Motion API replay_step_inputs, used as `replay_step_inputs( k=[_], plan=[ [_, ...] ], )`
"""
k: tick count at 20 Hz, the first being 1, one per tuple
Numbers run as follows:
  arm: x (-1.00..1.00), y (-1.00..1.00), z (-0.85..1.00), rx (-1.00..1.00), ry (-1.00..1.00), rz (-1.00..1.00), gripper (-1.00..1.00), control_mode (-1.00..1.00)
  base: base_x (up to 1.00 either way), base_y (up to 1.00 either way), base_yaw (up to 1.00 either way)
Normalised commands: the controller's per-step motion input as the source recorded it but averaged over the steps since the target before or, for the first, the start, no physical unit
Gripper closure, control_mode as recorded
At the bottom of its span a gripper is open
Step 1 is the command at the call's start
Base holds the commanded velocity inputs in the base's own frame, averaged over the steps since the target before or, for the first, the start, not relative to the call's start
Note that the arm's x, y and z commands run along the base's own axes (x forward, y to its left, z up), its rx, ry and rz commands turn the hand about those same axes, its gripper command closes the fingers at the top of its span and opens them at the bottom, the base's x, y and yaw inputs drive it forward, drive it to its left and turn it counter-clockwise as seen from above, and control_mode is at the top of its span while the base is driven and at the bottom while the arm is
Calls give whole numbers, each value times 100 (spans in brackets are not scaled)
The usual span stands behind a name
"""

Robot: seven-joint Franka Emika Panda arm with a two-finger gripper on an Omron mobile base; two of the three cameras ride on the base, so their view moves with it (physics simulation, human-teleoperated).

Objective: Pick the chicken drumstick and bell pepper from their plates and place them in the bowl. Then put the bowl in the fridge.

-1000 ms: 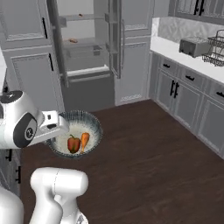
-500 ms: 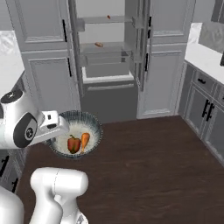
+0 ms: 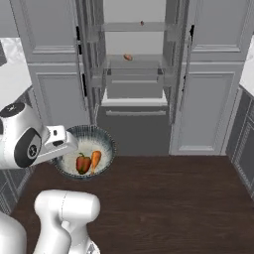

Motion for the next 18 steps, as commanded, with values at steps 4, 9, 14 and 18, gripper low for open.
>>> replay_step_inputs(
  k=[4, 9, 14, 18],
  plan=[
    [0, 0, 0, 0, 0, 0, 100, 100, 100, -50, 33],
    [0, 0, 0, 0, 0, 0, 100, 100, 100, -45, 32],
    [0, 0, 0, 0, 0, 0, 100, 100, 100, -37, 7],
    [0, 0, 0, 0, 0, 0, 100, 100, 100, -8, 0]
  ],
)
